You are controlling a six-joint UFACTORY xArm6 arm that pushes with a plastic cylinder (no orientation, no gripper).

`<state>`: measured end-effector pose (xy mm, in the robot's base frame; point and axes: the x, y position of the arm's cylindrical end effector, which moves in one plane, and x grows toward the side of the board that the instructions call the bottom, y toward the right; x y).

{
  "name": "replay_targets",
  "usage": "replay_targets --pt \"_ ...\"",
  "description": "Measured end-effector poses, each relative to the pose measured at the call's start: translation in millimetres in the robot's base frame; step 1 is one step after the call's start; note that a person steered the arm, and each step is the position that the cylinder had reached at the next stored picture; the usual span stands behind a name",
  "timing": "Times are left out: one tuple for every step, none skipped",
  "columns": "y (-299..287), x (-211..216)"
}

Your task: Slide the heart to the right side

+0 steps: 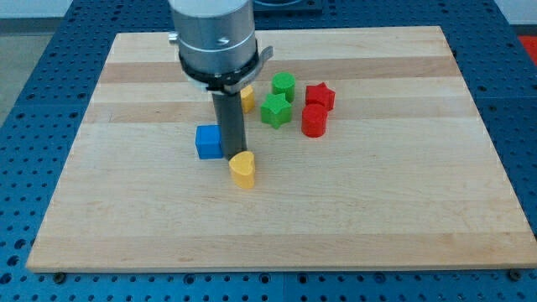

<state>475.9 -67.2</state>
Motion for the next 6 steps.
replay_targets --pt "-11.1 16.2" --pt "-22.7 34.2" --pt "-21.8 40.5" --pt "-1.7 27.9" --pt "25.1 29.1" --pt "53.5 29.4"
